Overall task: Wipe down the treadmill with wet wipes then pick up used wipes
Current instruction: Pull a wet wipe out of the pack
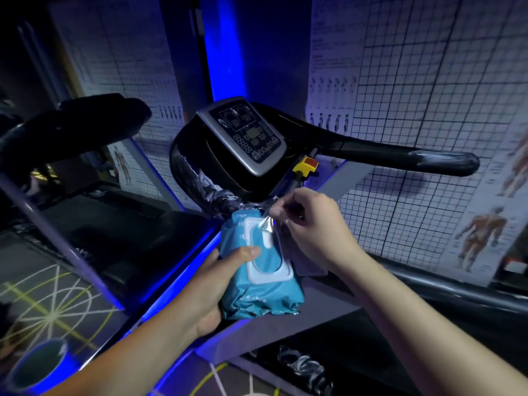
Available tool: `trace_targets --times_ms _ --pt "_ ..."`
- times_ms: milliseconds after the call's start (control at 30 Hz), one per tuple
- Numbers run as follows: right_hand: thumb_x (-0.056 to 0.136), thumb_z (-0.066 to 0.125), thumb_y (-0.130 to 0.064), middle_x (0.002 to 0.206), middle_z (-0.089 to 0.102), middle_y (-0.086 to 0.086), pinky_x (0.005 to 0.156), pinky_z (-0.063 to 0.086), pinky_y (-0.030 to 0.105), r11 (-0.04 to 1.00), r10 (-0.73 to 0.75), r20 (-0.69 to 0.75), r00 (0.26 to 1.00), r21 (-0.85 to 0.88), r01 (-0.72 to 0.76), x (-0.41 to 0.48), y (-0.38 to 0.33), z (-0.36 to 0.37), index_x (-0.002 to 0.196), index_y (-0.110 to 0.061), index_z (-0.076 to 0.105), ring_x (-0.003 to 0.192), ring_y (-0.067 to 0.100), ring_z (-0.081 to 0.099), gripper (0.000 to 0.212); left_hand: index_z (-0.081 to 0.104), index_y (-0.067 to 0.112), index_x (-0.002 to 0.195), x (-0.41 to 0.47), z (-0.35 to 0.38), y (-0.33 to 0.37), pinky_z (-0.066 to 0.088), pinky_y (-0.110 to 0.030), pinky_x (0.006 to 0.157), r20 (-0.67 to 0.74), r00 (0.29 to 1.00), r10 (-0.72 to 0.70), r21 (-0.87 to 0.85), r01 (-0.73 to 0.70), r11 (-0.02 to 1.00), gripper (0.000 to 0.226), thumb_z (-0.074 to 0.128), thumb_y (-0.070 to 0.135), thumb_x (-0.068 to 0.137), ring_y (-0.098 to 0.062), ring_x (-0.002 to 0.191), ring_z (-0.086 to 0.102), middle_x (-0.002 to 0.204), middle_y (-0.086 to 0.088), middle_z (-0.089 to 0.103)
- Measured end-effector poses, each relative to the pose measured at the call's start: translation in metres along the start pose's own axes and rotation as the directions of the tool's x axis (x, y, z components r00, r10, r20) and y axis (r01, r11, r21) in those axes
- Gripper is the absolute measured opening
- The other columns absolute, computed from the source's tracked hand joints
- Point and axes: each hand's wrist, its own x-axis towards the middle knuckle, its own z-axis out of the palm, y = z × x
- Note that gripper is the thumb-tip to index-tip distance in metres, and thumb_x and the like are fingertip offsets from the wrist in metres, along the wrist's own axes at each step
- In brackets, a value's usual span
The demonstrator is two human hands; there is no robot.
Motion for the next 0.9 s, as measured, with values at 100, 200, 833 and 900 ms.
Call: trace_targets --times_ms 100,200,833,900 --pt "0.092 0.067 -0.008 0.084 0.069 -0.01 0.067 0.044 0.008 1.0 0.021 0.067 0.998 0.021 -0.022 0.003 0.0 0.001 0.077 -0.022 0.069 0.075 -0.004 0.063 0.02 0.064 0.017 0.128 0.0 -0.005 0.001 0.059 -0.046 0.086 -0.006 1.0 0.012 0.01 -0.012 1.0 0.085 0.087 0.034 0.048 -0.036 0.103 0.074 0.114 -0.016 0.076" --pt "0.093 0.066 -0.009 0.088 0.066 -0.007 0.074 0.047 0.013 0.998 -0.057 0.167 0.984 0.039 0.052 0.001 -0.002 0.003 0.083 -0.02 0.071 0.08 0.004 0.064 0.015 0.064 0.016 0.127 0.001 -0.012 0.004 0.062 -0.044 0.082 0.004 1.0 0.023 0.026 -0.023 0.999 0.068 0.081 0.02 0.061 -0.033 0.099 0.075 0.113 -0.016 0.076" --pt "0.09 0.078 -0.02 0.091 0.059 -0.005 0.077 0.046 0.019 0.927 -0.319 0.019 0.948 0.213 0.308 -0.024 -0.016 0.042 0.095 -0.023 0.078 0.086 0.012 0.061 0.006 0.074 0.009 0.111 0.0 -0.036 0.01 0.059 -0.034 0.073 -0.254 0.967 0.012 0.001 -0.012 1.0 0.028 0.073 0.03 0.092 -0.027 0.088 0.078 0.098 -0.013 0.079" --pt "0.089 0.075 -0.022 0.091 0.056 -0.009 0.076 0.049 0.022 0.922 -0.38 0.23 0.896 0.023 0.385 -0.026 -0.01 0.05 0.095 -0.024 0.077 0.082 0.005 0.061 0.006 0.074 0.011 0.115 0.0 -0.04 0.011 0.061 -0.04 0.077 -0.251 0.968 -0.005 -0.015 0.001 1.0 0.037 0.079 0.034 0.086 -0.031 0.091 0.078 0.101 -0.015 0.079"
